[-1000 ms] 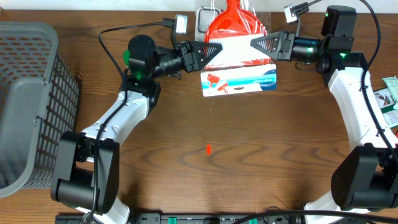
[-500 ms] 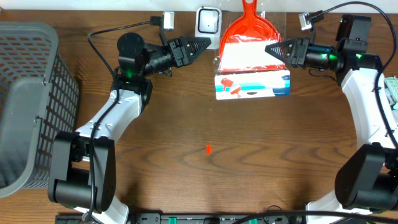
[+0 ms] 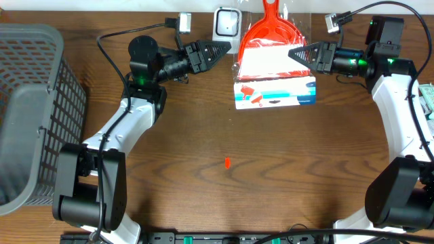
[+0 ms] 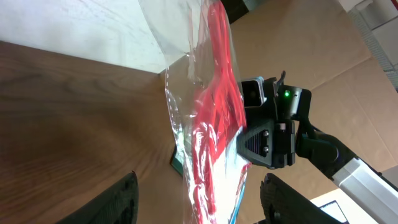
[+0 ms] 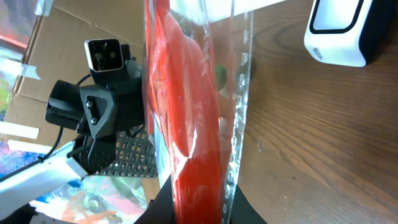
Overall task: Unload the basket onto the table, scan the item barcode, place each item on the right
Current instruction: 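Hold the package top with both grippers in front of the scanner, then release the right gripper and pull it back to the right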
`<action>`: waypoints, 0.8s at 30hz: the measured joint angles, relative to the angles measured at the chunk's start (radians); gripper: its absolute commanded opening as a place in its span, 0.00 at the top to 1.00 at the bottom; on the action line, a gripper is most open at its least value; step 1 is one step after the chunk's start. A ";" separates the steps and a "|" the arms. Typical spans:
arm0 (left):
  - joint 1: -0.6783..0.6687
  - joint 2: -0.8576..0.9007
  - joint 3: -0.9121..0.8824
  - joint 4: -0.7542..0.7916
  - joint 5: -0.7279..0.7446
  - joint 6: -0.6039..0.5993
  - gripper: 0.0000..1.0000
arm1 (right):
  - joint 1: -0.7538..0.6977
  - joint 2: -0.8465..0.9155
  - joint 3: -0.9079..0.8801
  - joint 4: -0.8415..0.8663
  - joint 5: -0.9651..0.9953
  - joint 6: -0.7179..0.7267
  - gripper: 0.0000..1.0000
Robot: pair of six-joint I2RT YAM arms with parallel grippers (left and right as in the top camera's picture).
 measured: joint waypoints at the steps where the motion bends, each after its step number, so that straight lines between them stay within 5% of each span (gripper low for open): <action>1: 0.000 0.000 0.000 0.000 0.000 0.000 0.38 | 0.000 0.000 0.000 0.000 0.000 0.000 0.99; 20: 0.000 0.000 0.000 0.000 0.011 0.000 0.39 | 0.114 0.000 0.000 -0.011 0.000 -0.003 0.99; 24: -0.001 0.000 0.000 -0.002 0.026 -0.010 0.59 | 0.141 0.000 0.000 -0.011 -0.001 -0.004 0.99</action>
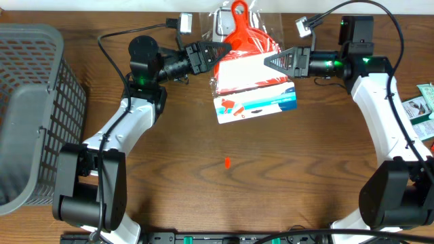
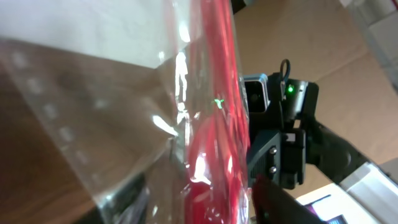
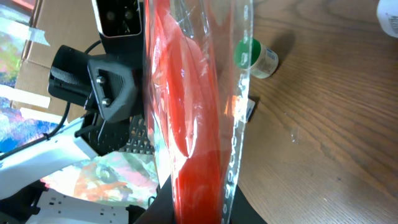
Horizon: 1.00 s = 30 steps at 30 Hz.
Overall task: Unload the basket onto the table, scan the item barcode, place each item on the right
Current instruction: 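Release the right gripper and pull it back to the right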
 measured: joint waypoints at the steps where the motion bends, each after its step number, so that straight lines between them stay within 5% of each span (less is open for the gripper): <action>1: 0.000 0.000 0.001 0.000 0.004 0.001 0.60 | 0.000 0.000 0.000 0.000 0.000 -0.002 0.99; 30: -0.030 0.000 0.001 -0.003 0.015 -0.036 0.87 | -0.006 0.000 0.000 0.001 -0.010 -0.028 0.99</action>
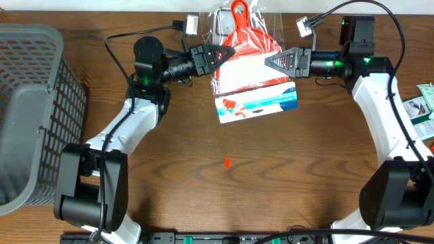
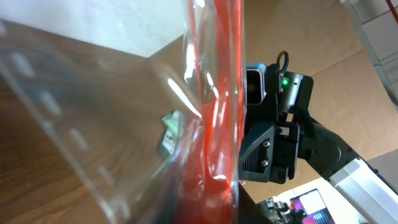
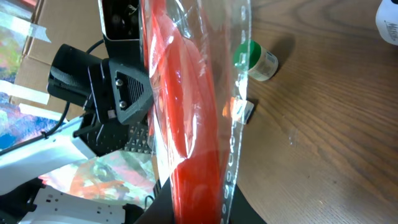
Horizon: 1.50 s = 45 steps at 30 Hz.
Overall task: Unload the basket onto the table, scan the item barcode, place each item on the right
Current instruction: 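Release the right gripper and pull it back to the right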
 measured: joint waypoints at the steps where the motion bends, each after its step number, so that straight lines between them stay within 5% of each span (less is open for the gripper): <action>1: 0.000 0.000 0.000 0.000 0.000 -0.002 0.87 | 0.000 0.000 0.000 0.000 0.000 -0.001 0.99; 10: 0.000 0.000 0.000 0.000 0.000 -0.002 0.92 | 0.000 0.000 0.000 0.000 0.000 -0.003 0.97; 14: 0.000 0.000 0.000 0.000 0.000 -0.002 0.92 | 0.000 0.000 0.000 0.000 0.000 -0.003 0.88; 19: -0.003 0.000 0.000 0.000 0.002 0.004 0.92 | -0.001 0.000 0.000 -0.005 0.023 0.010 0.60; 24: -0.009 0.000 0.000 -0.007 0.002 0.011 0.92 | -0.001 0.000 0.000 -0.017 0.116 0.014 0.54; 39: 0.025 0.008 0.000 -0.002 -0.043 0.040 0.93 | -0.002 -0.011 0.005 -0.286 0.813 0.015 0.50; 45: 0.026 0.007 0.000 -0.002 -0.025 0.032 0.93 | -0.005 -0.011 0.005 -0.288 0.906 0.015 0.50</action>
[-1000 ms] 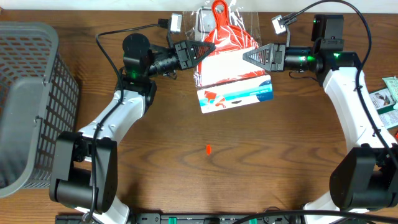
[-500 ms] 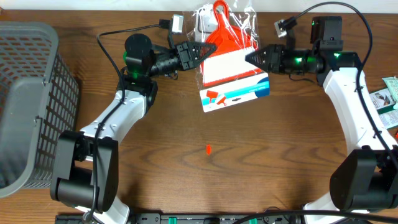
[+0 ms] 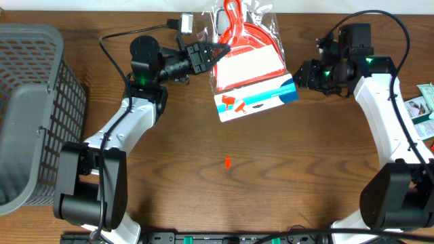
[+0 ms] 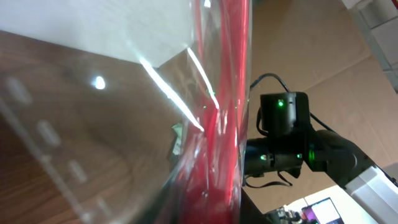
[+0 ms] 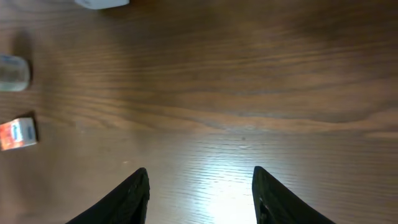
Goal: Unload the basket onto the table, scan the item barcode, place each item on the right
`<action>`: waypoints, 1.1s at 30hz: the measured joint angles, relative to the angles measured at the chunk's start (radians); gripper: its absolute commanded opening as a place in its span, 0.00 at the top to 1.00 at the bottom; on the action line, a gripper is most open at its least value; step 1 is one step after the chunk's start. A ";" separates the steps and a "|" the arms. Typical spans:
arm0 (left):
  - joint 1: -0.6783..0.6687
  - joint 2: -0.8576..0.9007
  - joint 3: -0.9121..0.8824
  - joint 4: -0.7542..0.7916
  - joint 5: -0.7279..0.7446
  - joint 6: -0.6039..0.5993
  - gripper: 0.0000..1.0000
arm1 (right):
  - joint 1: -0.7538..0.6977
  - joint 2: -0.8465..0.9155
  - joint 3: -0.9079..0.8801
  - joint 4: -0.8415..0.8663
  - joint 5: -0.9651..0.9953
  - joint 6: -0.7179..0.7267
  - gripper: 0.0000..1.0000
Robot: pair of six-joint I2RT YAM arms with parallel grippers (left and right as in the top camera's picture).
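The item is a red dustpan [image 3: 245, 42] in a clear plastic bag with a white and blue label card [image 3: 256, 93]. It hangs over the back middle of the table. My left gripper [image 3: 218, 53] is shut on the bag's left edge. In the left wrist view the red dustpan [image 4: 227, 124] fills the space between the jaws. My right gripper [image 3: 303, 73] stands just right of the card, apart from it. It points down at bare wood, open and empty [image 5: 199, 171]. The scanner is hidden behind the bag in the overhead view.
A grey basket [image 3: 30, 115] takes up the left side. A small red mark [image 3: 227, 162] lies mid-table. Packets [image 3: 424, 102] lie at the right edge. A small bottle [image 5: 12, 71] and an orange box [image 5: 17, 134] sit on the wood in the right wrist view.
My right gripper has let go of the bag, opened and drawn back to the right, now facing the table. My left gripper alone holds the item, which has tilted slightly.
First my right gripper held the bagged dustpan at the back while my left stood open beside it. Then the item was further left, between the left fingers. After that both grippers held it. Now only the left holds it.
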 measured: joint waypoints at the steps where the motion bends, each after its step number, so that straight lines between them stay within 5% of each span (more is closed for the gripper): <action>1: 0.000 0.000 0.000 -0.001 0.000 0.000 0.92 | 0.000 0.000 0.000 -0.002 0.006 0.000 0.49; 9: 0.001 0.000 0.000 -0.005 -0.036 0.002 0.93 | 0.000 0.000 0.000 -0.052 0.030 0.000 0.48; 17: 0.034 0.000 0.000 -0.167 -0.136 0.069 0.93 | 0.000 0.000 0.000 -0.054 0.031 0.000 0.46; 33: 0.058 0.032 0.000 -0.169 -0.274 0.128 0.93 | 0.000 0.000 0.000 -0.054 0.031 0.000 0.45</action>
